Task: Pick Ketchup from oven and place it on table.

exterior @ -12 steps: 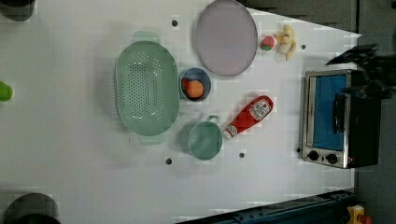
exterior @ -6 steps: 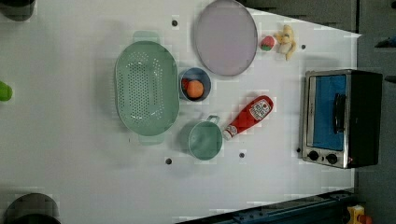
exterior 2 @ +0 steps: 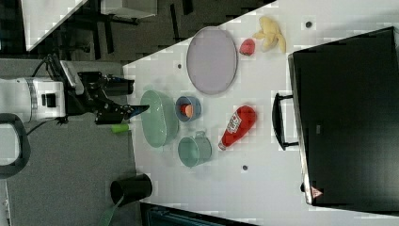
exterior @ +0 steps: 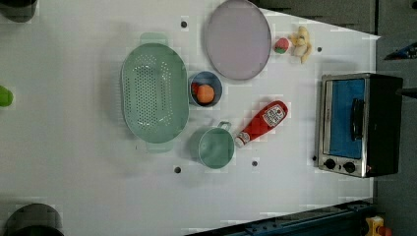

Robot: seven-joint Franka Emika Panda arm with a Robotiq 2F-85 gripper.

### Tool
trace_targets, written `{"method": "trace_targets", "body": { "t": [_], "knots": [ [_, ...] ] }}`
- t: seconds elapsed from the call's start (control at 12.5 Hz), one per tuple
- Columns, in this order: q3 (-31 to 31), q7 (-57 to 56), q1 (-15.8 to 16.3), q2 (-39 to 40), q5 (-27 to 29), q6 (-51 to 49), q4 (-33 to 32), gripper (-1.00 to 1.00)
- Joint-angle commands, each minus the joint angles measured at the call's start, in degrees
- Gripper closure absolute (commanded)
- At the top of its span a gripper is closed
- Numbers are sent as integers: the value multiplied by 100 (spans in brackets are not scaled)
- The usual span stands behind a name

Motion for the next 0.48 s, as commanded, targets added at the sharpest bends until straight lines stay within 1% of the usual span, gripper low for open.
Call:
{"method": "trace_targets", "body": {
  "t": [0.08,0.48],
  "knots": [
    [-33,112,-32,66,160,58,93,-100],
    [-32,112,-32,108,160,58,93,-100]
  ]
}}
